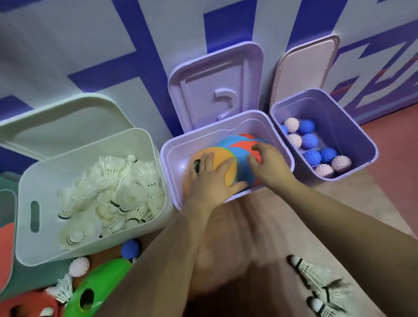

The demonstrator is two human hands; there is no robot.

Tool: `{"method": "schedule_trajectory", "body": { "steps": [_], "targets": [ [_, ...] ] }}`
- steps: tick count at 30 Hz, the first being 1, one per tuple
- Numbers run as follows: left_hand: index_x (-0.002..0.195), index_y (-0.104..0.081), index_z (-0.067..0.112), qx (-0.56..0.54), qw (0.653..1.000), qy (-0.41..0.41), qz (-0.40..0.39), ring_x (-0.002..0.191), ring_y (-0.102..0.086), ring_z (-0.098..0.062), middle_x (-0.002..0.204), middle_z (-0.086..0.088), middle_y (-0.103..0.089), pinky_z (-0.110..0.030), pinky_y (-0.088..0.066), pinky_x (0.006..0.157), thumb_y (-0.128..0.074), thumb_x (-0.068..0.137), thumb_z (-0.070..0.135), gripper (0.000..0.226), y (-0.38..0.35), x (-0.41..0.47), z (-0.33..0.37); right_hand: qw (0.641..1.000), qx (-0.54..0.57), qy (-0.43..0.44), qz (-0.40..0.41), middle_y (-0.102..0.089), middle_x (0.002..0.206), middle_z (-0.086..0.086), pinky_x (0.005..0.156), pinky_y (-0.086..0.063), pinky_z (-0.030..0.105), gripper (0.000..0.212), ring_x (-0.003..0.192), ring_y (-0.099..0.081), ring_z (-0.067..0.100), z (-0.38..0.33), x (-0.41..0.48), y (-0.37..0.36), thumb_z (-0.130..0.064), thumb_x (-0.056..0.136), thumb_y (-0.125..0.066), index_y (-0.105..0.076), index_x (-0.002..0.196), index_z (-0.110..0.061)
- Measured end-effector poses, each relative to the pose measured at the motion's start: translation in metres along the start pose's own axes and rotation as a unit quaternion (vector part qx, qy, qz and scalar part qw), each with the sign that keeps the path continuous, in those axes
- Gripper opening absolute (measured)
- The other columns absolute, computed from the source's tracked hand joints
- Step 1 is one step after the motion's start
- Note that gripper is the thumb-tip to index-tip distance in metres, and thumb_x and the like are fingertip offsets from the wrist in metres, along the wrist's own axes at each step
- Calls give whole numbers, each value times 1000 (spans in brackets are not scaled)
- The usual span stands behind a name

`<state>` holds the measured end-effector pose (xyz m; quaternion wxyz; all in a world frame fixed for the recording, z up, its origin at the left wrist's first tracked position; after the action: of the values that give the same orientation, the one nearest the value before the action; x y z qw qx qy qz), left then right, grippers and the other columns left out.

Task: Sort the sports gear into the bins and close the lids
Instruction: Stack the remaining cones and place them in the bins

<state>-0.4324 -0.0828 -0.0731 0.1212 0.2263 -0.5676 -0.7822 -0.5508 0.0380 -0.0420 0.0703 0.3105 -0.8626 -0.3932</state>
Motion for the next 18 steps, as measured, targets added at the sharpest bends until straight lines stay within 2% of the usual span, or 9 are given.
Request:
{"method": "schedule_trajectory", "body": {
  "steps": [2,4,6,8,9,10,14,16,18],
  "targets": [
    [139,-48,27,-53,997,5,55,140,-32,-32,150,-14,-36,-48,-24,114,-38,77,71,77,18,-13,0,1000,10,3,13,-61,124,18,98,-37,31,34,118,-54,31,-7,-20,5,-14,92,-57,-59,122,1],
    [128,-58,11,-143,983,7,115,124,-49,-36,133,-17,-51,-47,-40,105,-41,77,55,70,39,-35,-9,999,25,5,19,-62,123,15,98,-39,34,32,117,-55,29,-15,-44,7,-17,93,-58,-60,121,0],
    [124,-59,7,-229,964,1,133,115,-54,-29,123,-14,-54,-43,-44,101,-49,83,38,52,56,-68,-20,998,46,18,24,-63,121,14,98,-43,37,30,113,-58,28,-26,-72,2,-17,93,-58,-61,119,-2],
    [120,-61,8,-269,953,-10,142,108,-55,-11,117,-9,-56,-23,-43,99,-58,87,17,33,69,-111,-29,997,68,19,30,-64,117,12,91,-45,32,29,107,-59,27,-39,-103,-5,-18,93,-59,-62,117,-4],
    [116,-63,8,-277,948,-20,152,100,-54,-3,113,-8,-57,-11,-41,93,-60,87,9,29,73,-133,-36,996,76,18,31,-64,114,12,87,-44,29,27,104,-60,25,-46,-119,-10,-17,92,-59,-62,116,-4],
    [111,-65,9,-286,944,-25,160,93,-54,0,108,-5,-59,-5,-39,88,-60,87,5,25,74,-154,-42,996,82,13,30,-65,110,12,85,-44,28,25,101,-60,25,-50,-133,-16,-17,92,-59,-63,113,-4],
    [99,-67,13,-315,932,19,180,84,-58,-2,95,3,-62,-18,-47,81,-58,85,8,17,55,-238,-85,996,88,-10,9,-63,92,11,83,-51,45,15,90,-61,29,-65,-197,-63,-19,90,-59,-63,98,-7],
    [95,-66,14,-314,931,74,172,85,-58,-5,94,2,-62,-24,-47,81,-60,84,4,16,39,-272,-111,995,87,-42,-40,-64,90,10,82,-51,44,19,89,-62,29,-68,-225,-93,-26,90,-58,-63,97,-9],
    [96,-66,13,-259,941,143,167,92,-59,-17,96,-2,-61,-35,-48,86,-63,81,5,17,23,-304,-139,988,84,-79,-103,-67,91,11,81,-51,43,29,89,-64,30,-76,-253,-121,-36,87,-57,-61,98,-9]
  ]
}}
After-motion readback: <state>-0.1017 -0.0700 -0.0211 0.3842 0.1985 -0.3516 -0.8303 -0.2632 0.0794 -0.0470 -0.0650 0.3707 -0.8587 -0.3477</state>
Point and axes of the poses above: each hand's wrist, its own x-axis towards the middle knuckle, its own y-axis out of the back of the hand, z = x × y, the point moved 3 cm from there along x, towards the middle knuckle
